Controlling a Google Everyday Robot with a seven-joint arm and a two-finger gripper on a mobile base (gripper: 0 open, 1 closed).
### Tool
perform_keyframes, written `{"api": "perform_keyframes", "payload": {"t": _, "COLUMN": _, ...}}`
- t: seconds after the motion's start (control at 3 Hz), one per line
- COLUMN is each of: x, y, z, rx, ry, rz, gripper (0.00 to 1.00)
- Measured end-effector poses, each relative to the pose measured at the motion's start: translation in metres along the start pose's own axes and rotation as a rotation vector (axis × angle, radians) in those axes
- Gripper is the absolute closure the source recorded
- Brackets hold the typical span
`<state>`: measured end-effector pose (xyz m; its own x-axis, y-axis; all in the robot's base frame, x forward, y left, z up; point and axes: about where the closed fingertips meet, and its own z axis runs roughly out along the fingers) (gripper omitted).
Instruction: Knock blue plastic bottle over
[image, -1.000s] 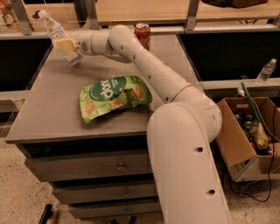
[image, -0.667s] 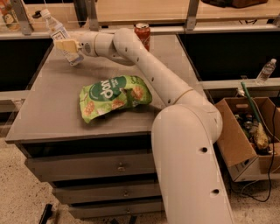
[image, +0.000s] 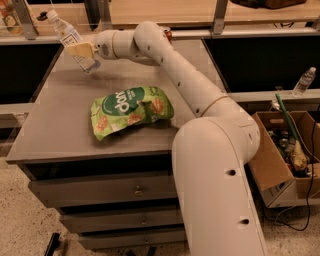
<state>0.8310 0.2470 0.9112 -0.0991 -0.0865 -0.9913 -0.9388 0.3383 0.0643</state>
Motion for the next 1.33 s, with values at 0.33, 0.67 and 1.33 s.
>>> {"api": "perform_keyframes", "payload": {"t": 0.33, "x": 0.0, "y": -0.001, "z": -0.012, "rx": -0.026, "ry": 0.023, "rz": -0.028, "gripper": 1.0}}
{"api": "perform_keyframes", "payload": {"t": 0.67, "x": 0.0, "y": 0.0, "z": -0.023, "rx": -0.078, "ry": 0.041, "rz": -0.104, "gripper": 1.0}}
{"api": "perform_keyframes", "payload": {"t": 1.33, "x": -0.003, "y": 0.001, "z": -0.053, "rx": -0.165, "ry": 0.133, "rz": -0.398, "gripper": 1.0}}
